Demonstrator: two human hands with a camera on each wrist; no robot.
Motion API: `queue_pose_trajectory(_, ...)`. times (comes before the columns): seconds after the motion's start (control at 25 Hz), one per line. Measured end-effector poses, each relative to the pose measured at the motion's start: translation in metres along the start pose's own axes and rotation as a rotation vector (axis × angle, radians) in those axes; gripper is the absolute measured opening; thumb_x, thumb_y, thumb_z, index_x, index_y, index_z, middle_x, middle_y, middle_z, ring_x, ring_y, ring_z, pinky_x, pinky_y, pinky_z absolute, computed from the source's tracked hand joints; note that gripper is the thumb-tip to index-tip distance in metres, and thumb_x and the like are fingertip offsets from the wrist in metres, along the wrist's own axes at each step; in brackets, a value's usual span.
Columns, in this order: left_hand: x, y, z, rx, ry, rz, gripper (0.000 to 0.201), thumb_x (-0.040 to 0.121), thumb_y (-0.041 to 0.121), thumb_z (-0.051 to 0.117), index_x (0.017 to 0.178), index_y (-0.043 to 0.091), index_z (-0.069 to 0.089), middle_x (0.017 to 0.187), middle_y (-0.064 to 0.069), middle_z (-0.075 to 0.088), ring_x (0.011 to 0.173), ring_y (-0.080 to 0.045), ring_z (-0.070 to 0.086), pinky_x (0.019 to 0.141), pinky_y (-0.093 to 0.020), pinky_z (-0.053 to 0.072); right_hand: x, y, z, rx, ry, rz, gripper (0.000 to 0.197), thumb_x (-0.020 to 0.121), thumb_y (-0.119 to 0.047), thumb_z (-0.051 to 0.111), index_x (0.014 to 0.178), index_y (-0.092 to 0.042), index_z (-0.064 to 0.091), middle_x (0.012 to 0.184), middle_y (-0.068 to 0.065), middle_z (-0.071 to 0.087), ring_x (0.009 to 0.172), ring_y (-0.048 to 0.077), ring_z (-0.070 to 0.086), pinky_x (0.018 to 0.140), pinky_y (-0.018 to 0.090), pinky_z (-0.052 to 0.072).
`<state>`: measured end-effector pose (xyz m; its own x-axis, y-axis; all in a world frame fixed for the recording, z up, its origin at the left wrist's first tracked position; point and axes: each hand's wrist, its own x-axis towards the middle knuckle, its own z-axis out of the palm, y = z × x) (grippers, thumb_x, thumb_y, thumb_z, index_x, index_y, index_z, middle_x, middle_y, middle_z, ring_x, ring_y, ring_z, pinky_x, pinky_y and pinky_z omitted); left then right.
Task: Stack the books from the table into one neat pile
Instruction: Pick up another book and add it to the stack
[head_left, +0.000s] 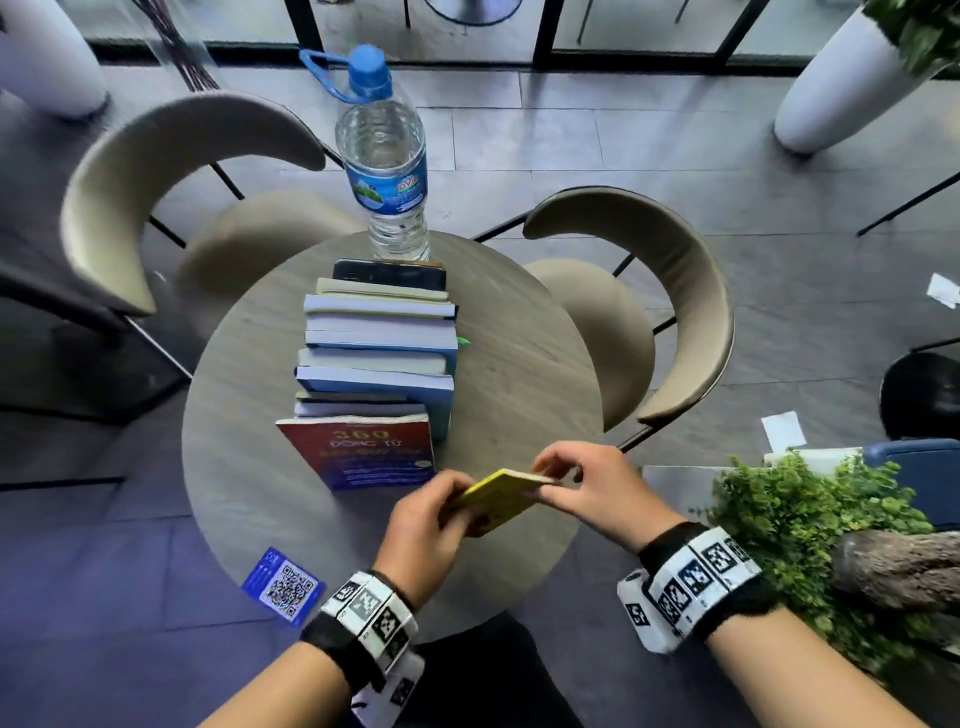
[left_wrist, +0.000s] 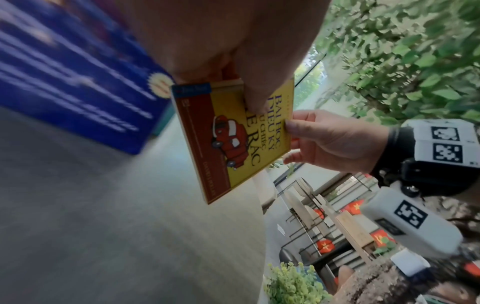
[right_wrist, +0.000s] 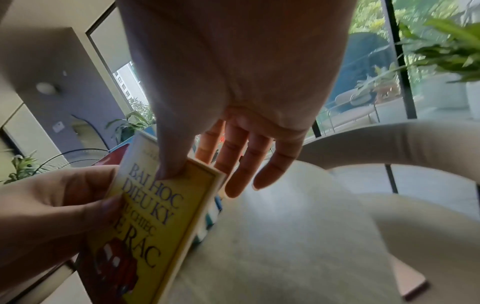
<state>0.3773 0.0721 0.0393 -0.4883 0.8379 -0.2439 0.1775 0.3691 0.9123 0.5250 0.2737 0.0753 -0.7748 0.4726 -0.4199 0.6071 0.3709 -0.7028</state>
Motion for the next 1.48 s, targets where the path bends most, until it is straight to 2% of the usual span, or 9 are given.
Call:
queue_pose_trajectory(0.2, -0.035, -0.026, -0.055, -0.083, 0.239, -0.059, 0.038, 0.089, -0.008, 0.068, 0.096, 0.029, 0.062, 0.088, 0.011, 0.07, 0.081, -0.002, 0.066, 0.075, -0.017, 0.053, 0.018, -0.031, 0.062, 0.143, -0.129, 0.019, 0.022, 0.077, -0.038, 0.084, 0.097, -0.031, 0.076, 0.068, -0.004, 0.066, 0.061, 0.004, 0.053, 0.06, 0.022, 0.042)
queue_pose_trajectory(0.28, -0.038, -0.03, -0.069, -0.088, 0.274, -0.053, 0.039, 0.089, -0.007, 0.068, 0.096, 0.031, 0.061, 0.09, 0.014, 0.07, 0.082, 0.001, 0.066, 0.075, -0.014, 0.051, 0.027, -0.045, 0.085, 0.201, -0.166, 0.055, 0.009, 0.08, -0.032, 0.083, 0.082, -0.031, 0.074, 0.06, -0.006, 0.063, 0.054, 0.005, 0.053, 0.056, 0.027, 0.046)
queue_pose_trajectory(0.48, -0.027, -0.042, -0.093, 0.077, 0.33, 0.02, 0.03, 0.088, 0.004, 0.074, 0.092, 0.03, 0.061, 0.085, 0.02, 0.066, 0.081, 0.003, 0.062, 0.074, -0.005, 0.042, 0.045, -0.07, 0.104, 0.171, -0.1, 0.138, 0.031, 0.086, -0.028, 0.079, 0.062, -0.035, 0.062, 0.067, -0.002, 0.072, 0.061, 0.012, 0.064, 0.066, 0.034, 0.054)
queue_pose_trajectory(0.6, -0.022, -0.059, -0.105, 0.261, 0.367, 0.079, 0.012, 0.086, 0.025, 0.074, 0.094, 0.016, 0.069, 0.087, 0.007, 0.068, 0.081, -0.01, 0.062, 0.077, -0.018, 0.048, 0.046, -0.077, 0.103, 0.044, -0.059, 0.082, 0.033, 0.09, -0.035, 0.075, 0.062, -0.038, 0.058, 0.062, -0.015, 0.059, 0.062, 0.01, 0.056, 0.059, 0.024, 0.043)
queue_pose_trajectory(0.72, -0.023, -0.074, -0.114, 0.323, 0.363, 0.053, 0.016, 0.083, 0.018, 0.082, 0.093, 0.016, 0.071, 0.088, 0.007, 0.066, 0.081, -0.012, 0.063, 0.075, -0.034, 0.055, 0.046, -0.085, 0.109, -0.104, -0.041, 0.017, 0.024, 0.094, -0.043, 0.067, 0.092, -0.022, 0.078, 0.089, 0.002, 0.076, 0.086, 0.023, 0.069, 0.071, 0.03, 0.05)
queue_pose_trajectory(0.84, -0.022, -0.075, -0.121, 0.334, 0.386, -0.031, 0.028, 0.078, 0.015, 0.087, 0.09, 0.025, 0.064, 0.086, 0.012, 0.06, 0.079, -0.003, 0.06, 0.07, -0.028, 0.054, 0.048, -0.085, 0.121, -0.202, 0.032, -0.026, 0.031, 0.098, -0.043, 0.061, 0.108, -0.019, 0.077, 0.104, 0.008, 0.077, 0.097, 0.028, 0.069, 0.073, 0.028, 0.045)
queue_pose_trajectory(1.04, -0.008, -0.079, -0.128, 0.287, 0.374, -0.157, 0.066, 0.067, 0.024, 0.092, 0.116, 0.033, 0.049, 0.106, 0.01, 0.056, 0.093, -0.011, 0.058, 0.08, -0.039, 0.057, 0.05, -0.072, 0.138, -0.077, 0.177, 0.0, 0.029, 0.095, -0.039, 0.066, 0.097, -0.013, 0.078, 0.094, 0.007, 0.078, 0.087, 0.028, 0.072, 0.072, 0.034, 0.054)
queue_pose_trajectory(1.2, 0.009, -0.083, -0.135, 0.25, 0.206, -0.139, 0.116, 0.065, 0.034, 0.094, 0.155, 0.042, 0.021, 0.145, 0.008, 0.046, 0.132, -0.012, 0.046, 0.105, -0.035, 0.044, 0.051, -0.067, 0.146, -0.005, 0.272, 0.015, 0.022, 0.091, -0.037, 0.072, 0.088, -0.016, 0.077, 0.083, 0.004, 0.078, 0.075, 0.025, 0.072, 0.064, 0.035, 0.055)
queue_pose_trajectory(1.48, 0.032, -0.094, -0.145, 0.325, 0.073, -0.064, 0.118, 0.061, 0.044, 0.093, 0.157, 0.037, 0.024, 0.151, 0.013, 0.045, 0.137, -0.013, 0.046, 0.108, -0.046, 0.047, 0.048, -0.065, 0.157, 0.15, 0.321, 0.175, 0.032, 0.08, -0.039, 0.083, 0.101, -0.015, 0.077, 0.093, -0.002, 0.077, 0.079, 0.008, 0.069, 0.073, 0.021, 0.052)
